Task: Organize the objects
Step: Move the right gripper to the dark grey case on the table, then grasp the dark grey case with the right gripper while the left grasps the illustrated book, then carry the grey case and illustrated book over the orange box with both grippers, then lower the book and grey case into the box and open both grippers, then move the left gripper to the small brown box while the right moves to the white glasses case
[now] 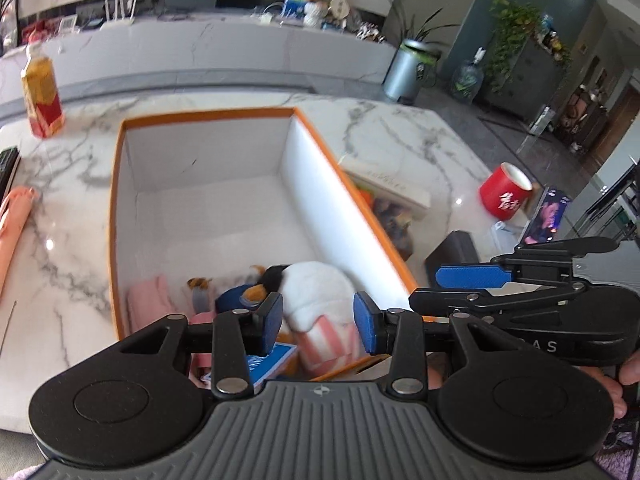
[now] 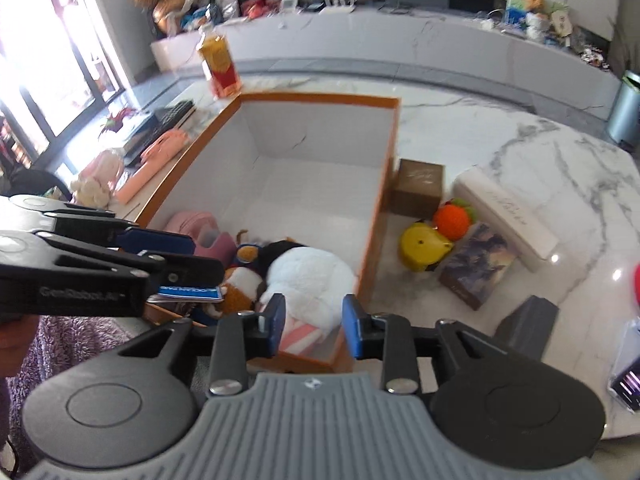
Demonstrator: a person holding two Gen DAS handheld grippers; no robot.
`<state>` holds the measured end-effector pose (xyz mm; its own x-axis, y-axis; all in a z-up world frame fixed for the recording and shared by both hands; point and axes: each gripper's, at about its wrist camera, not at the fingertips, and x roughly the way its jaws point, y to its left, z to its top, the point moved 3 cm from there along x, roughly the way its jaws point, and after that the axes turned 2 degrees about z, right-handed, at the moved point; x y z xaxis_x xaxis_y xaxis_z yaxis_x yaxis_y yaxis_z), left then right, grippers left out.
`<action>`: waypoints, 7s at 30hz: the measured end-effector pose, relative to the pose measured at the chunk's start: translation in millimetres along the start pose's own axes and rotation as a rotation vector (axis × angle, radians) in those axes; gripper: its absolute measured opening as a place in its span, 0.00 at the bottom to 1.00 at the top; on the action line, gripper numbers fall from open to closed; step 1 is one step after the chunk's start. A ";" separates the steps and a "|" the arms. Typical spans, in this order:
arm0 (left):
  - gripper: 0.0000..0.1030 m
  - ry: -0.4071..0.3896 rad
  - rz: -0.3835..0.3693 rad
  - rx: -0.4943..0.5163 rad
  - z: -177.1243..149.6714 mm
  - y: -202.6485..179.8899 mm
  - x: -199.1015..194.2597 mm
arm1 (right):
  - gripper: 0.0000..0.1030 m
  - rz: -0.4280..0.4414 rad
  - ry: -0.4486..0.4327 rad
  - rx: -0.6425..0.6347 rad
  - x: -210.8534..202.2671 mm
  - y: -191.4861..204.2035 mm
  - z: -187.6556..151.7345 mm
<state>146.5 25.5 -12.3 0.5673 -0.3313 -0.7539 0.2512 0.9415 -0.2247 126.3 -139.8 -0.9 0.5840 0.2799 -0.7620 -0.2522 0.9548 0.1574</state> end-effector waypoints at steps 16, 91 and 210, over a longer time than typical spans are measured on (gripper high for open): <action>0.44 0.009 -0.037 0.197 3.8 -87.8 39.5 | 0.52 -0.168 -0.118 0.308 -38.6 -112.2 -47.5; 0.64 0.180 -0.005 0.183 81.8 -116.9 111.2 | 0.39 -0.131 -0.189 0.253 -21.6 -169.4 -11.4; 0.51 0.286 0.041 0.051 50.4 99.0 121.5 | 0.00 -0.039 0.350 -0.584 201.6 29.0 105.7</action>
<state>279.8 75.4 -95.0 0.3357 -0.2550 -0.9068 0.2757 0.9471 -0.1643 318.2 -45.1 -83.6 0.3422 0.1034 -0.9339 -0.6684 0.7254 -0.1646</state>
